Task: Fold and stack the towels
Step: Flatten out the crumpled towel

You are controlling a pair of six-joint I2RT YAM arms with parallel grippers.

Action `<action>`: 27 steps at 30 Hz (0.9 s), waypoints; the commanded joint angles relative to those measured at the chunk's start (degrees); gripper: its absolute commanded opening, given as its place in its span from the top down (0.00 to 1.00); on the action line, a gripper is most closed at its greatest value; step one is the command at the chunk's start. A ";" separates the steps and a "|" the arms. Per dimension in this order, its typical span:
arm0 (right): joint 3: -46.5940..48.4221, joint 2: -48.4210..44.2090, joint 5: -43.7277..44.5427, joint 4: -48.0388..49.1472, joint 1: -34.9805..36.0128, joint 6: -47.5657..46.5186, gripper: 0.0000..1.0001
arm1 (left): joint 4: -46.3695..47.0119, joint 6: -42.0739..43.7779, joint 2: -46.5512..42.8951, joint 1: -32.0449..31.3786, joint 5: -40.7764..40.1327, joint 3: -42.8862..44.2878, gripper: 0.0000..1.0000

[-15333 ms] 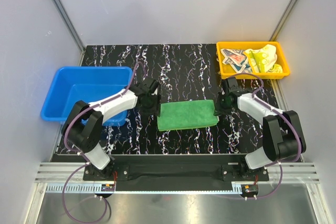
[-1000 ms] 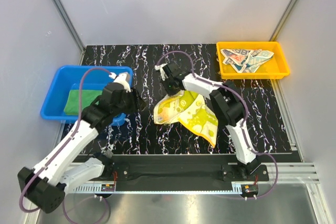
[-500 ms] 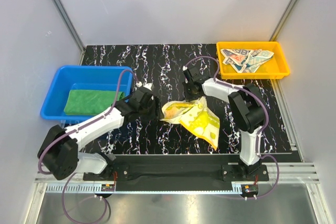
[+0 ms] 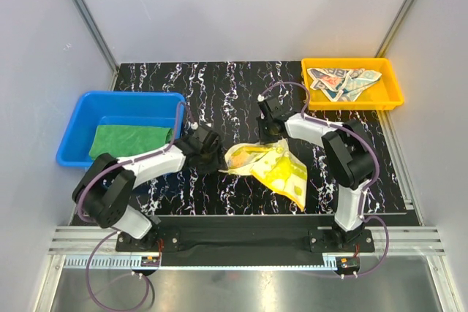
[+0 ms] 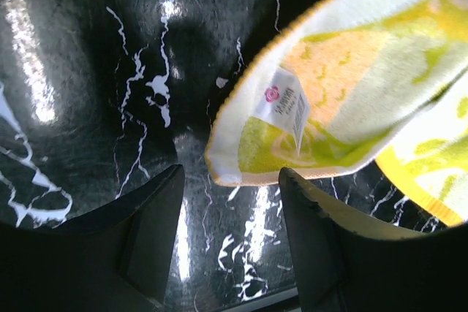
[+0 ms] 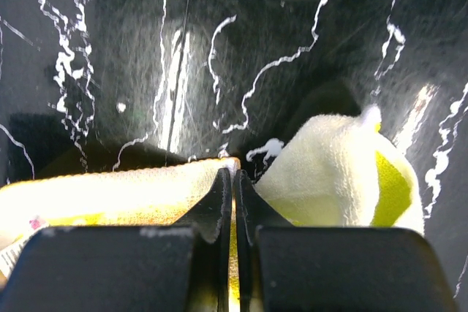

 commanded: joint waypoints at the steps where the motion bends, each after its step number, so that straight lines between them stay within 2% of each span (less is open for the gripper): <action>1: -1.61 -3.42 -2.30 1.53 -0.15 1.18 1.00 | 5.66 -1.01 3.14 0.08 0.81 1.49 0.43; 3: -3.80 -4.30 -3.19 1.71 -0.07 1.35 1.00 | 5.40 -0.04 4.54 0.08 0.98 2.99 0.53; 4: -4.77 -5.52 -3.02 2.15 -0.07 1.53 1.00 | 4.96 0.75 5.86 -0.10 1.16 4.22 0.65; 8: -8.55 -9.74 -1.08 2.68 -0.24 2.76 1.00 | 3.91 2.51 5.70 -0.63 2.47 5.81 0.95; 9: -8.47 -10.62 0.40 2.59 -0.76 2.76 1.00 | 3.56 3.12 5.08 -0.71 2.82 6.33 0.99; 12: -5.05 -13.96 2.69 -0.65 -1.56 2.06 1.00 | 0.58 8.91 2.80 -0.72 3.18 11.68 1.00; 15: 1.36 -17.57 5.15 -5.75 -3.40 0.04 1.00 | -5.92 16.56 1.83 -0.80 4.32 21.95 1.00; 16: 3.20 -19.66 5.68 -7.76 -4.71 -0.22 1.00 | -9.42 19.97 1.83 -0.63 4.84 27.90 1.00; 19: 10.76 -23.45 7.35 -10.49 -6.21 -2.68 1.00 | -14.10 25.60 1.48 -0.01 4.76 38.11 1.00; 23: 25.32 -26.89 8.58 -15.15 -7.80 -9.26 1.00 | -18.32 34.57 2.09 0.43 6.17 50.17 1.00; 27: 32.75 -31.80 7.80 -19.37 -7.80 -12.18 1.00 | -23.59 39.24 0.34 0.51 6.33 59.58 1.00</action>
